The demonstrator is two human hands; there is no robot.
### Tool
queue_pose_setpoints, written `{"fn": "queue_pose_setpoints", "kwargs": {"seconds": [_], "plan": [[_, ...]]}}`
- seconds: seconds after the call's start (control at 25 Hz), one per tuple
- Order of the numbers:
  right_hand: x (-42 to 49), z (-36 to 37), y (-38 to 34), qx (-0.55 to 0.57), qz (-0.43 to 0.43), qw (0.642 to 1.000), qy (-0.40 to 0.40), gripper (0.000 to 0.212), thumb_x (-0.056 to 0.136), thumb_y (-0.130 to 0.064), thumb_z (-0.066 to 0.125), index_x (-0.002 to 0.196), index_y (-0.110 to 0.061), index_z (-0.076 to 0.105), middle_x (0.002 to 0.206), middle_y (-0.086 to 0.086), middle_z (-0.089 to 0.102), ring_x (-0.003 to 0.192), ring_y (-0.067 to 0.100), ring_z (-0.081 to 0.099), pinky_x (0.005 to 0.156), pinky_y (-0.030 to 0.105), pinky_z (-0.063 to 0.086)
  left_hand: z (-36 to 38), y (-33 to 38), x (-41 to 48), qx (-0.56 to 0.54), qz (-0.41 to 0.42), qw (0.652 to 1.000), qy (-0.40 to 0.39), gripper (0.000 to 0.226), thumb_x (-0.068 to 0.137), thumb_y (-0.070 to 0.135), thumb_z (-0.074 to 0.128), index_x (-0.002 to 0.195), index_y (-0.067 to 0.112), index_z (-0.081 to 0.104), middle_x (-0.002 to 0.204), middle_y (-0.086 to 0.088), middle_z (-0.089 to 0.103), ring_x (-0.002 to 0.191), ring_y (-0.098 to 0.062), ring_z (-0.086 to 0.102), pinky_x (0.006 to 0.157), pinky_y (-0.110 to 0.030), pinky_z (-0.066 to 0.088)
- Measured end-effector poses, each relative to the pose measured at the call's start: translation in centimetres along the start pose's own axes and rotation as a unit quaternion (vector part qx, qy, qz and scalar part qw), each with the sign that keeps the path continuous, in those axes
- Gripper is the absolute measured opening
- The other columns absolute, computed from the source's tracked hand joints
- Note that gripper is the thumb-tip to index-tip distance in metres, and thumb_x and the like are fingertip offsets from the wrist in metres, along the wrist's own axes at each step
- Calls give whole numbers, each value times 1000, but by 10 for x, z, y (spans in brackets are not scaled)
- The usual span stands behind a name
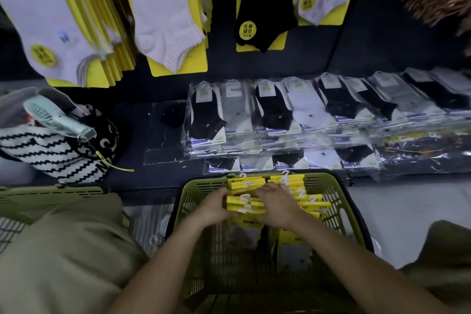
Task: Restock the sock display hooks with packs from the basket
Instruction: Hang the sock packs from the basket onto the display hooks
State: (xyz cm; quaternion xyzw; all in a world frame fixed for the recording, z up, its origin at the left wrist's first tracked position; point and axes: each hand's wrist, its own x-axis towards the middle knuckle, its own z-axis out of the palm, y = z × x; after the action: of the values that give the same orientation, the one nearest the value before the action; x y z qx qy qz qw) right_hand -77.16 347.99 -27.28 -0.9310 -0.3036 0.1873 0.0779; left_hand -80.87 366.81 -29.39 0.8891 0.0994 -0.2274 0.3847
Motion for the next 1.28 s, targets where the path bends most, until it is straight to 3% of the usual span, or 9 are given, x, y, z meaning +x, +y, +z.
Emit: {"fn": "queue_pose_setpoints", "kwargs": {"seconds": [0.08,0.2,0.28,0.4,0.56,0.68,0.92,1.08,1.28], "plan": [[-9,-21,4,248,71,966,33,56,75,-38,74,124,-19,53,119,0,59,110,18,54,85,25,39,-19,16,-10,-177,35,984,-2,39,76,5,74,106,17,52,105,-1,61,101,-16,57,81,-20,47],[-18,-50,3,559,118,813,109,51,72,-16,81,116,-14,55,104,-1,66,94,14,64,77,25,50,-40,50,-26,-347,89,933,24,34,80,12,71,107,24,53,105,1,66,93,-10,65,72,-18,53],[-19,-66,-3,627,110,755,155,46,74,-13,77,114,-13,55,103,-1,69,93,12,67,77,28,54,-49,70,-32,-425,104,898,34,43,76,22,71,115,19,53,108,-4,67,92,-15,68,73,-27,57],[-17,-94,-11,665,79,716,198,33,81,-11,71,110,-15,57,99,-2,71,86,11,70,66,24,56,-61,99,-37,-455,107,883,31,58,68,38,70,119,18,52,112,-6,67,96,-20,68,76,-33,57],[-15,-135,-15,622,65,735,263,41,76,-16,76,109,-19,53,103,1,67,88,12,66,68,23,55,-79,133,-38,-451,136,877,100,51,63,45,70,106,25,55,105,1,69,86,-12,71,65,-26,56],[-11,-167,-17,569,104,751,319,39,67,-22,84,83,-19,48,84,2,58,74,15,57,67,32,51,-98,157,-37,-455,165,866,128,49,58,46,73,101,26,58,97,3,72,83,-15,72,63,-28,57],[-9,-231,-16,527,34,756,387,23,71,-19,80,72,-12,58,72,-2,67,64,7,61,55,18,51,-149,197,-41,-434,250,855,137,52,67,52,61,109,21,56,110,0,69,97,-15,68,79,-33,55],[-11,-270,-18,524,-26,753,396,10,75,-17,76,76,-17,66,73,-7,73,67,4,68,58,19,54,-181,221,-46,-403,296,850,165,62,71,52,55,120,14,54,116,-2,66,105,-15,65,89,-33,53],[-13,-312,-18,486,-50,761,428,7,85,-22,67,84,-16,63,72,-5,71,69,4,67,62,26,53,-213,250,-51,-389,339,829,216,34,78,47,52,104,26,58,103,10,69,90,0,67,68,-14,52]]}}
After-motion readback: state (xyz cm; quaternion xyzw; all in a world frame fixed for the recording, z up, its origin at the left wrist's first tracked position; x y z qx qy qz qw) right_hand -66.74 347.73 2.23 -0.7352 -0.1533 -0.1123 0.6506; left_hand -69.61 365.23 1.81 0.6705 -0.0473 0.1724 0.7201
